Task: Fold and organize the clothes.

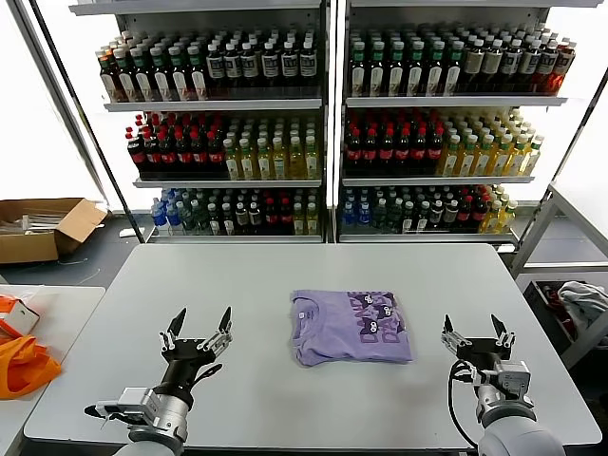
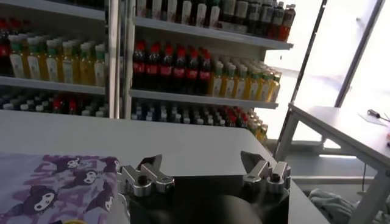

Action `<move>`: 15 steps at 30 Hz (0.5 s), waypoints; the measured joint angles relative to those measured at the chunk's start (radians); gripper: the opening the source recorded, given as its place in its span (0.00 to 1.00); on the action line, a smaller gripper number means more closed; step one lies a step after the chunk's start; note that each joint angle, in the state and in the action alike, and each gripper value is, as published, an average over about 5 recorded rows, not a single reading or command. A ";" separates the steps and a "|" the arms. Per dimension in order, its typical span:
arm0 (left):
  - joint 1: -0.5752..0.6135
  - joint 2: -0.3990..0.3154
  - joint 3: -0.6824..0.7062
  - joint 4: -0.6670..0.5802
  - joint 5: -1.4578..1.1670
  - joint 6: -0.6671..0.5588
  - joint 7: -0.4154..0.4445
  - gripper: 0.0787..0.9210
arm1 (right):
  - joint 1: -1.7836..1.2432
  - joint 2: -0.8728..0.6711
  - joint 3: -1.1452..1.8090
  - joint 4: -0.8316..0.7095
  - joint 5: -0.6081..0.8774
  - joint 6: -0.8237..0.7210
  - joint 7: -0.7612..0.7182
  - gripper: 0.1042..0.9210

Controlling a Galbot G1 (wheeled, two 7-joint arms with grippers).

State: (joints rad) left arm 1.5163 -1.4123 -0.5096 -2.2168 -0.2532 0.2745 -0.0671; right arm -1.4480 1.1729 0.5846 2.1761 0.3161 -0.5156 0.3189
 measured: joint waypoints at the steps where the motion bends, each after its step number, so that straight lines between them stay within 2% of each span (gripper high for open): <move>1: 0.001 -0.001 0.000 -0.003 0.002 0.001 0.001 0.88 | 0.001 -0.001 0.000 0.000 0.000 0.000 0.000 0.88; 15: 0.002 0.002 -0.003 -0.015 0.018 0.004 -0.003 0.88 | 0.015 -0.003 -0.018 -0.001 0.000 -0.004 0.001 0.88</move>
State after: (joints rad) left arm 1.5184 -1.4105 -0.5123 -2.2323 -0.2348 0.2786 -0.0697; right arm -1.4334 1.1694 0.5662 2.1748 0.3162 -0.5195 0.3196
